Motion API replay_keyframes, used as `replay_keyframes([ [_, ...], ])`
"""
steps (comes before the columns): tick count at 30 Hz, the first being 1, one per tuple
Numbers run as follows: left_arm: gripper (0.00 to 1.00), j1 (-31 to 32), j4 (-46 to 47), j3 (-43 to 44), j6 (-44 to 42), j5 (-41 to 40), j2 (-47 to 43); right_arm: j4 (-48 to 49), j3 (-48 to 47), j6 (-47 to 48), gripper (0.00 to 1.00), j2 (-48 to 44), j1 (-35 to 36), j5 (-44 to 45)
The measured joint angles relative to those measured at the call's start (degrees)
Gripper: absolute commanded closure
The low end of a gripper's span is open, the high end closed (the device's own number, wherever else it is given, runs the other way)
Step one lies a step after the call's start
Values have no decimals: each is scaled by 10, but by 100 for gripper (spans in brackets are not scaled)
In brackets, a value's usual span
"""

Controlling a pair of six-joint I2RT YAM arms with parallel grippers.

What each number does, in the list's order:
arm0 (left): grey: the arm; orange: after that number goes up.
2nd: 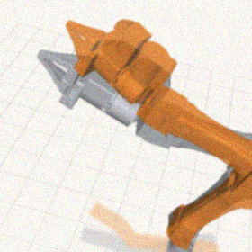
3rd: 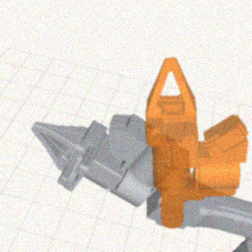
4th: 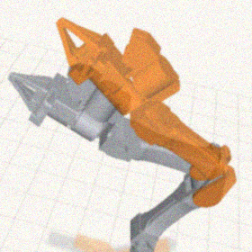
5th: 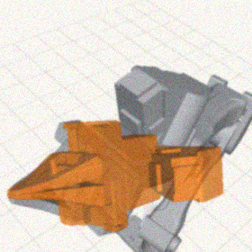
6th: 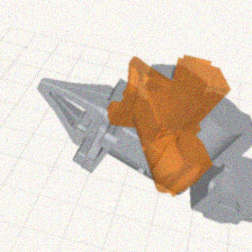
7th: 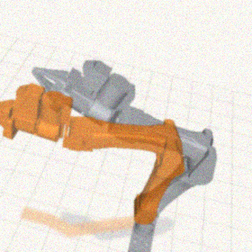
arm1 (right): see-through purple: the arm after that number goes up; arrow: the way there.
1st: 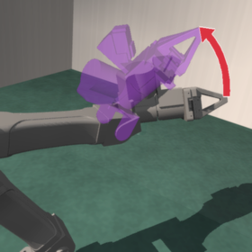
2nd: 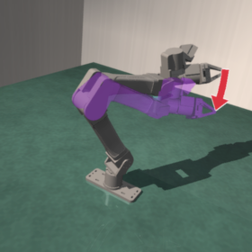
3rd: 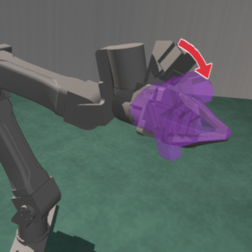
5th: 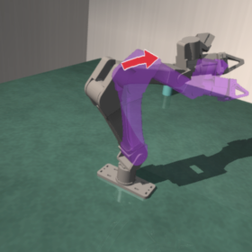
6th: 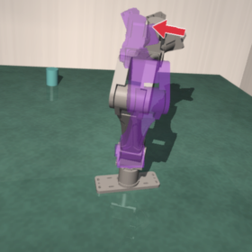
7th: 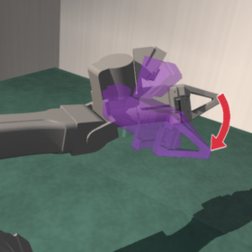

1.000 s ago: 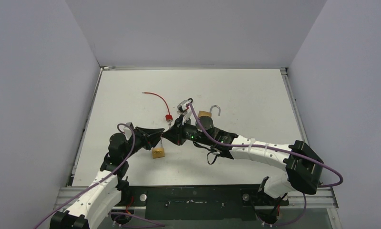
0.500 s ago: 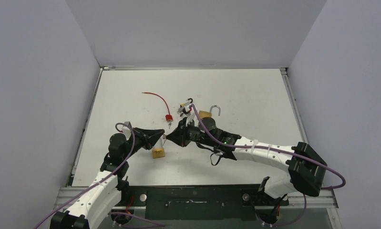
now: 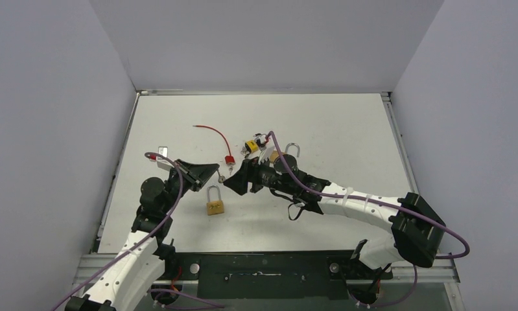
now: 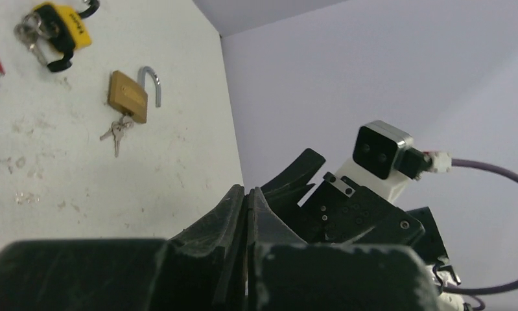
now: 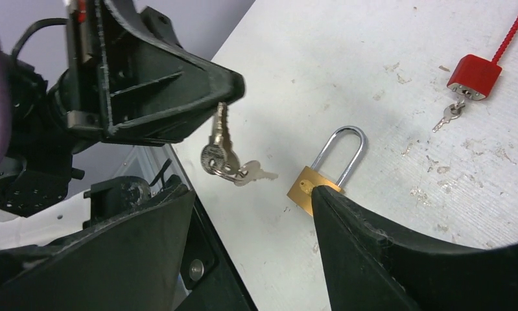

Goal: Unlock with the key
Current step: Pick up the key from the center of the board.

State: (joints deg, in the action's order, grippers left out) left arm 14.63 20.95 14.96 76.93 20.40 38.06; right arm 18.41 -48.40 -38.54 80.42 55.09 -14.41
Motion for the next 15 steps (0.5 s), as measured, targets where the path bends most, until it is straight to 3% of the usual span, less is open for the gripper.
replay_keyframes([
  [6, 100, 0, 36, 28, -97, 15, -6, 21, 0, -20, 38, 0, -4, -8],
  [11, 100, 0, 36, 44, -132, 25, -9, 39, 0, -28, 65, 0, -3, -23],
  [12, 100, 0, 36, 45, -133, 26, -9, 43, 0, -30, 67, 0, -3, -26],
  [13, 100, 0, 35, 46, -134, 27, -9, 48, 0, -32, 66, 0, -3, -27],
  [15, 100, 0, 34, 46, -133, 30, -9, 56, 0, -38, 55, 0, -3, -31],
])
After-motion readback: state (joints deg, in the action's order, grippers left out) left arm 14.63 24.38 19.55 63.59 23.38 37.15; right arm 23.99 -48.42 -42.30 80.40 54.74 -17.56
